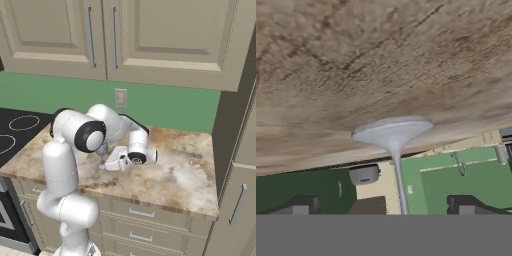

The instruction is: Retrieve the wine glasses from the counter and place one next to each plate.

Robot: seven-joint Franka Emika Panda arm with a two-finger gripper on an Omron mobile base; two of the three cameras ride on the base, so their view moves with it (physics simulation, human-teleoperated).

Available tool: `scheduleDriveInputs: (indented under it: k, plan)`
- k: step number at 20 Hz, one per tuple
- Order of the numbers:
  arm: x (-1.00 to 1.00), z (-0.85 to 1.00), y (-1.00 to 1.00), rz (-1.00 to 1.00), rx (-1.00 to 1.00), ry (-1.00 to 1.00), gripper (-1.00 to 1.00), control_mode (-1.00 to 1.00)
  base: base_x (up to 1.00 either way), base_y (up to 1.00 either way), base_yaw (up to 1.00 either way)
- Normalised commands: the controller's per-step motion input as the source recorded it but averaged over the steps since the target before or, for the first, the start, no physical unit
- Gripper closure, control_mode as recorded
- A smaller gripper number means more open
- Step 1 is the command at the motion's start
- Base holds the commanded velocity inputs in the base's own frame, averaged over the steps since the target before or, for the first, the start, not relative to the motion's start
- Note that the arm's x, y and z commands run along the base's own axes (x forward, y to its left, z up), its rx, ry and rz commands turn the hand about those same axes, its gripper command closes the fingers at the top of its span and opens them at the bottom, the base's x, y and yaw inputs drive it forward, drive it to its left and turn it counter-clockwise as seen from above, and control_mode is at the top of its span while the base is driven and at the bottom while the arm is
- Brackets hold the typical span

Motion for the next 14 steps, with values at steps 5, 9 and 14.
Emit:
scheduleDriveInputs:
  k: [5,9,14]
  plan:
    - [0.01,-0.04,0.17,0.0,0.0,0.08,-1.0,-1.0,0.0,0.0,0.0]
    - [0.0,-0.08,0.16,0.0,0.0,0.09,-1.0,-1.0,0.0,0.0,0.0]
    - [0.0,-0.01,0.06,0.0,0.0,0.02,1.0,-1.0,0.0,0.0,0.0]
